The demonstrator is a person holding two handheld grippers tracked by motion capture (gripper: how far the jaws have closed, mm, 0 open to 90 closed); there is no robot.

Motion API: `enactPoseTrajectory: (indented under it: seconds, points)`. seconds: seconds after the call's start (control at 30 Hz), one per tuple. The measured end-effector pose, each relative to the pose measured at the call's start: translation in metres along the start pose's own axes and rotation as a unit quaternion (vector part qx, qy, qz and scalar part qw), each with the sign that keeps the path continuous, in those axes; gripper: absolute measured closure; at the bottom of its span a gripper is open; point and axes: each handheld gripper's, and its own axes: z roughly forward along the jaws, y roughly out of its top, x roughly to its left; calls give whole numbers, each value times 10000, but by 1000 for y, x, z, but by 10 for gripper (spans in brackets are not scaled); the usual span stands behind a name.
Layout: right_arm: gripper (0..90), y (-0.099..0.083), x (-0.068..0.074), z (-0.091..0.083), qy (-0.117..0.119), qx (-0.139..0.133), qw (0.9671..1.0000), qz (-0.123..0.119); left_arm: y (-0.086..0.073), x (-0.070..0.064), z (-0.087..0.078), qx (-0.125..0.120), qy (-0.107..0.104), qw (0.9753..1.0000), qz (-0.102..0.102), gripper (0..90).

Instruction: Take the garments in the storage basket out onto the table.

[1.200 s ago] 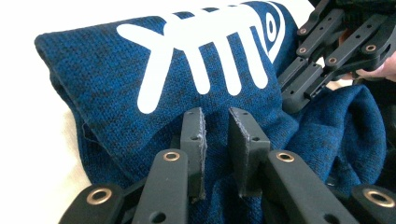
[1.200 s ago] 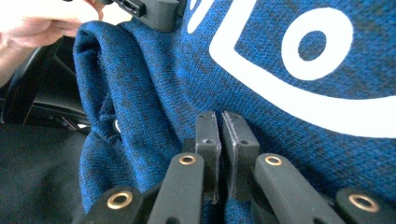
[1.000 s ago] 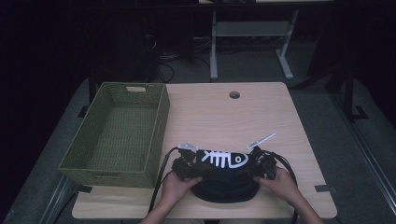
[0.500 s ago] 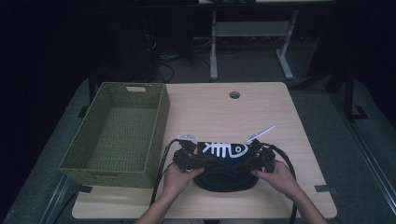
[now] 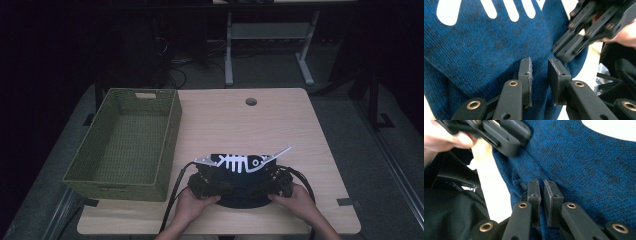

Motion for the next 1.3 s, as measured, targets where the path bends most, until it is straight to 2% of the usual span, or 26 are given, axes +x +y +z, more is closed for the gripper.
enactPoseTrajectory:
  seconds: [0.13, 0.17, 0.27, 0.43, 0.57, 0.63, 0.83, 0.97, 1.1, 1.2, 1.3]
  points:
    - [816, 12, 6, -8, 84, -187, 9998, -78, -2, 1, 1, -25, 4, 10000, 0, 737]
    - [810, 17, 8, -11, 6, -267, 9996, -123, -2, 1, 1, -13, 21, 10000, 21, 737]
    - [810, 32, 8, -15, -31, -464, 9988, -141, -2, 1, 2, -12, 30, 10000, 45, 737]
    - [810, 56, 1, -14, -135, -723, 9973, 7, -2, 1, 3, -30, 38, 10000, 40, 740]
    - [807, 66, -8, -9, -327, -739, 9966, 127, -3, 1, 3, -28, 72, 9999, 68, 740]
    - [808, 68, -13, -4, -378, -621, 9971, 232, -3, 1, 3, -40, 62, 10000, 51, 740]
    - [820, 69, -27, 8, -370, -461, 9975, 376, -4, 1, 3, -66, 66, 9999, 39, 741]
    - [835, 70, -28, 11, -452, -428, 9975, 343, -4, 1, 3, -73, 67, 9999, 43, 740]
    - [796, 73, -22, 5, -439, -403, 9979, 244, -4, 1, 3, -63, 59, 10000, 43, 740]
    - [793, 76, -20, -3, -442, -641, 9965, 289, -5, 1, 3, -73, 45, 10000, 33, 740]
    - [811, 79, -28, -3, -439, -582, 9965, 403, -5, 2, 4, -94, 28, 9999, 20, 740]
